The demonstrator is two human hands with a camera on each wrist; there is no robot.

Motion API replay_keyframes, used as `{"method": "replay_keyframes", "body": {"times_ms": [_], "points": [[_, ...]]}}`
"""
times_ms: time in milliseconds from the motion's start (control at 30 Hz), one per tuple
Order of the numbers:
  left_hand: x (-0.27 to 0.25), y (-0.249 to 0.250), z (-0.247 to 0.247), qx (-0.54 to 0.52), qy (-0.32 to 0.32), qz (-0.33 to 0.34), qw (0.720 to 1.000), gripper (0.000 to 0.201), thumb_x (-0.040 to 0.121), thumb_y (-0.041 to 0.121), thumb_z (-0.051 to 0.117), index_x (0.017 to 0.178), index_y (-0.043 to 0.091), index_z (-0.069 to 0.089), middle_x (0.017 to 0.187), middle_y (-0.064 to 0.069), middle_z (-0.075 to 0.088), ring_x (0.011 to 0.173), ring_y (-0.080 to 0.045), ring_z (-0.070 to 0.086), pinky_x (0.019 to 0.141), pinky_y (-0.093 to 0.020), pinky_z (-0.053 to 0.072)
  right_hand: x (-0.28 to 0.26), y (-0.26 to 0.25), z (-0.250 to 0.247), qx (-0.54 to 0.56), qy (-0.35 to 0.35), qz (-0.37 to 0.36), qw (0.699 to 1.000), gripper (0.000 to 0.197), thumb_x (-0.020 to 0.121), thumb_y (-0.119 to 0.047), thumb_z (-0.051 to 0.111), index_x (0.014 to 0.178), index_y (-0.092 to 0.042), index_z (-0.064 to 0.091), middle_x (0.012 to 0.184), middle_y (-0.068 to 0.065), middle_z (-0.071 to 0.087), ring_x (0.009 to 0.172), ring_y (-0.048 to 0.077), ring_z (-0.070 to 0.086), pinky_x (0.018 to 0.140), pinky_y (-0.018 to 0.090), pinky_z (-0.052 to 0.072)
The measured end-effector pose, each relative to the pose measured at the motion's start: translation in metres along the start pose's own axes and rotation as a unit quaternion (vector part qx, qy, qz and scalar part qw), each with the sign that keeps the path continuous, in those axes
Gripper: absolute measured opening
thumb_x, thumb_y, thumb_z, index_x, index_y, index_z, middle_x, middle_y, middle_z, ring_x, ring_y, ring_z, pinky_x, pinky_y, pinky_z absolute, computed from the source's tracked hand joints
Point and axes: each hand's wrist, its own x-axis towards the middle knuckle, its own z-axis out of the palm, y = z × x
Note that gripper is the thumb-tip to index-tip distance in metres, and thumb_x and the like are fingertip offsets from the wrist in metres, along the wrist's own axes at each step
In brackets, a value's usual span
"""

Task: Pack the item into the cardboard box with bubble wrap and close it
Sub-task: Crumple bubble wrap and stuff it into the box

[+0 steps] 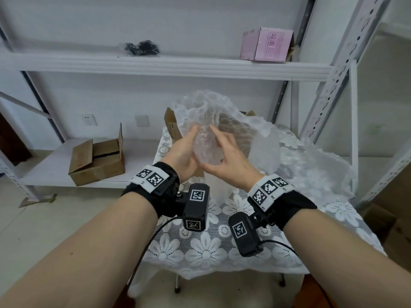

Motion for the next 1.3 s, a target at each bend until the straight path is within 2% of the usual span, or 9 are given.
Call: {"method": "replay_keyframes", "body": {"times_ms": [233, 300, 400, 500, 667, 867, 1000, 1167, 1300], "points": [[-0.012, 0.0, 0.011, 0.113, -0.161, 0.004, 0.981, 0.055, 0.093, 0.039, 0.048, 0.14, 0.011, 0.042, 0.132, -0.015, 0.057, 0.116, -0.027, 0.059, 0.089, -0.045, 0.053, 0.001, -0.007, -0.004, 0.121, 0.007, 0.033, 0.992, 0.089, 0.083, -0.01, 0.061, 0.152, -0.03, 0.008, 0.157, -0.005, 0.022, 0.137, 0.005, 0.028, 0.113, 0.036, 0.03], [-0.01, -0.001, 0.008, 0.1, -0.162, 0.007, 0.982, 0.057, 0.087, 0.034, 0.053, 0.142, 0.017, 0.042, 0.127, -0.009, 0.061, 0.114, -0.026, 0.059, 0.093, -0.048, 0.049, 0.001, -0.01, -0.011, 0.176, 0.032, 0.053, 0.982, 0.074, 0.09, 0.0, 0.051, 0.151, -0.024, 0.018, 0.15, -0.005, 0.035, 0.125, 0.0, 0.037, 0.107, 0.029, 0.036], [-0.006, -0.003, 0.001, 0.121, -0.152, 0.023, 0.981, 0.051, 0.087, 0.032, 0.055, 0.137, 0.029, 0.049, 0.131, -0.008, 0.061, 0.125, -0.031, 0.052, 0.104, -0.053, 0.039, 0.004, -0.004, -0.018, 0.235, 0.058, 0.093, 0.966, 0.052, 0.093, -0.002, 0.048, 0.14, -0.023, 0.044, 0.137, -0.003, 0.053, 0.121, 0.011, 0.051, 0.104, 0.037, 0.044], [0.0, -0.005, -0.006, 0.164, -0.111, 0.036, 0.98, 0.044, 0.087, 0.03, 0.062, 0.129, 0.016, 0.056, 0.123, -0.01, 0.066, 0.117, -0.029, 0.06, 0.103, -0.05, 0.043, 0.006, 0.004, -0.022, 0.301, 0.031, 0.142, 0.942, 0.037, 0.088, 0.001, 0.052, 0.121, -0.014, 0.062, 0.112, 0.008, 0.069, 0.107, 0.025, 0.064, 0.095, 0.047, 0.051], [0.005, -0.015, -0.016, 0.108, -0.086, -0.017, 0.99, 0.051, 0.084, 0.023, 0.068, 0.13, 0.006, 0.056, 0.124, -0.015, 0.065, 0.116, -0.033, 0.06, 0.096, -0.046, 0.05, -0.001, 0.003, -0.027, 0.423, -0.059, 0.158, 0.89, 0.039, 0.084, 0.017, 0.044, 0.112, -0.003, 0.064, 0.104, 0.012, 0.07, 0.094, 0.025, 0.068, 0.087, 0.035, 0.054], [0.009, -0.021, -0.017, 0.052, -0.067, -0.032, 0.996, 0.052, 0.078, 0.008, 0.07, 0.128, -0.003, 0.057, 0.127, -0.023, 0.06, 0.119, -0.037, 0.057, 0.097, -0.047, 0.049, -0.002, 0.005, -0.019, 0.416, -0.083, 0.155, 0.892, 0.051, 0.081, 0.023, 0.041, 0.124, 0.002, 0.058, 0.116, 0.018, 0.065, 0.102, 0.026, 0.064, 0.09, 0.033, 0.051], [0.012, -0.02, -0.019, 0.043, -0.048, -0.022, 0.998, 0.058, 0.075, 0.005, 0.073, 0.128, -0.006, 0.055, 0.128, -0.024, 0.059, 0.119, -0.038, 0.057, 0.098, -0.052, 0.047, -0.002, 0.006, -0.018, 0.366, -0.064, 0.135, 0.918, 0.038, 0.083, 0.012, 0.057, 0.116, -0.005, 0.064, 0.115, 0.011, 0.068, 0.104, 0.021, 0.065, 0.095, 0.031, 0.05], [0.012, -0.018, -0.02, 0.03, -0.029, -0.008, 0.999, 0.059, 0.072, -0.002, 0.073, 0.128, -0.003, 0.055, 0.125, -0.022, 0.062, 0.115, -0.038, 0.06, 0.096, -0.051, 0.049, 0.001, 0.005, -0.019, 0.351, -0.022, 0.145, 0.925, 0.049, 0.08, -0.042, 0.069, 0.109, -0.001, 0.067, 0.111, 0.011, 0.07, 0.109, 0.024, 0.064, 0.098, 0.037, 0.047], [0.01, -0.016, -0.02, 0.025, -0.052, -0.015, 0.998, 0.061, 0.073, -0.003, 0.071, 0.131, -0.003, 0.053, 0.129, -0.022, 0.059, 0.118, -0.038, 0.058, 0.099, -0.05, 0.047, 0.001, 0.006, -0.02, 0.308, 0.048, 0.17, 0.935, 0.029, 0.094, -0.029, 0.057, 0.092, -0.002, 0.068, 0.088, 0.013, 0.068, 0.079, 0.023, 0.064, 0.066, 0.027, 0.052]]}}
